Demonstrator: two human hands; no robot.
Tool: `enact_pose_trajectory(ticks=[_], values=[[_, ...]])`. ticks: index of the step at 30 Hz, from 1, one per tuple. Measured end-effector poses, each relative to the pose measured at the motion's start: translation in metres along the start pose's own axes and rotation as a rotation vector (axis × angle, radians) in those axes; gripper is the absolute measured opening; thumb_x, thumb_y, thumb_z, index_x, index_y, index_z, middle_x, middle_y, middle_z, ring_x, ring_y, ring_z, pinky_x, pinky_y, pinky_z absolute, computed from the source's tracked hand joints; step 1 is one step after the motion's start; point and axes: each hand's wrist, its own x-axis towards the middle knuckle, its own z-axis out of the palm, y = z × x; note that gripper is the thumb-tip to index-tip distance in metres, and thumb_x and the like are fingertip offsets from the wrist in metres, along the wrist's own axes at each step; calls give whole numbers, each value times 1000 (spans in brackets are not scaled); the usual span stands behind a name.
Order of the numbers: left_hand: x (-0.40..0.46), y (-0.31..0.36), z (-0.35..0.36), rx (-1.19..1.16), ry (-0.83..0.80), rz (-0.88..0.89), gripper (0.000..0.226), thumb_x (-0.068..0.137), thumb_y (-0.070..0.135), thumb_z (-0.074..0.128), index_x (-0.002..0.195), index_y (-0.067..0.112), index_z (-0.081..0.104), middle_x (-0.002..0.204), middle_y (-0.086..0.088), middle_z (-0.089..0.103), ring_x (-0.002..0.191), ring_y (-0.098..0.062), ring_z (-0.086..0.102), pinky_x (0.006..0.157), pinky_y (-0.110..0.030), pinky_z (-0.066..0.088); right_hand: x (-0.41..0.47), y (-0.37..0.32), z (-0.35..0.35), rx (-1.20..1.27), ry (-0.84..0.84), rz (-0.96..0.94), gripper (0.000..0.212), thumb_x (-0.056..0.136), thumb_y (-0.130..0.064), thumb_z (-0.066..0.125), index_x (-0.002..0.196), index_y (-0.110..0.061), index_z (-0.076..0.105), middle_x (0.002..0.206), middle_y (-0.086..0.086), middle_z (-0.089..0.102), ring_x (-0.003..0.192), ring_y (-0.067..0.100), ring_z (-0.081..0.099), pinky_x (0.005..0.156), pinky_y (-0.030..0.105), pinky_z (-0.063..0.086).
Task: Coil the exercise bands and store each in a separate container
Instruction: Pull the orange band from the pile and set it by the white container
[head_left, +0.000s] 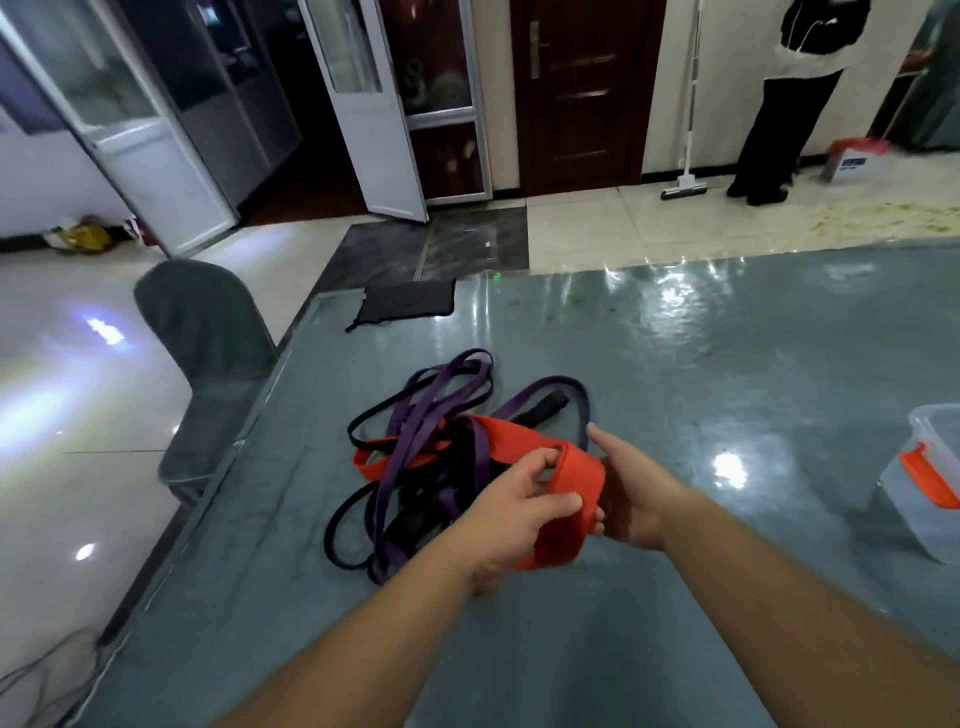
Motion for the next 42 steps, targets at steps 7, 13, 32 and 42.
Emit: enact_pose_trajectory(ticks=[7, 13, 32, 42], values=[[-10, 0, -35, 165, 35, -103, 43, 86, -15, 57, 128, -4, 57, 95, -17, 68, 89, -29, 64, 86, -41, 52, 4, -56, 62, -201, 57, -108, 31, 106, -18, 53, 90, 0, 73, 67, 6, 76, 52, 13, 71, 48, 24, 58], [9, 20, -70, -49, 355, -93, 23, 98, 0, 54, 116, 4, 68, 95, -9, 77, 88, -25, 67, 79, -34, 49, -27, -96, 104, -229, -80, -463, 24, 99, -6, 58, 93, -5, 81, 83, 10, 80, 65, 14, 73, 57, 28, 60], [51, 155, -93, 594, 626, 437, 16, 104, 31, 55, 108, 31, 71, 101, 13, 75, 87, -8, 69, 75, -29, 54, -125, -160, 175, -291, -109, -961, 27, 97, -5, 37, 87, -8, 62, 75, 10, 50, 60, 17, 50, 62, 30, 43], [48, 202, -63, 430, 546, 460, 20, 108, 37, 46, 110, 27, 64, 92, 2, 73, 86, -14, 75, 81, -36, 58, -99, -136, 128, -225, 167, -874, 40, 103, -15, 35, 115, -1, 71, 73, 2, 48, 67, 15, 42, 67, 31, 36]])
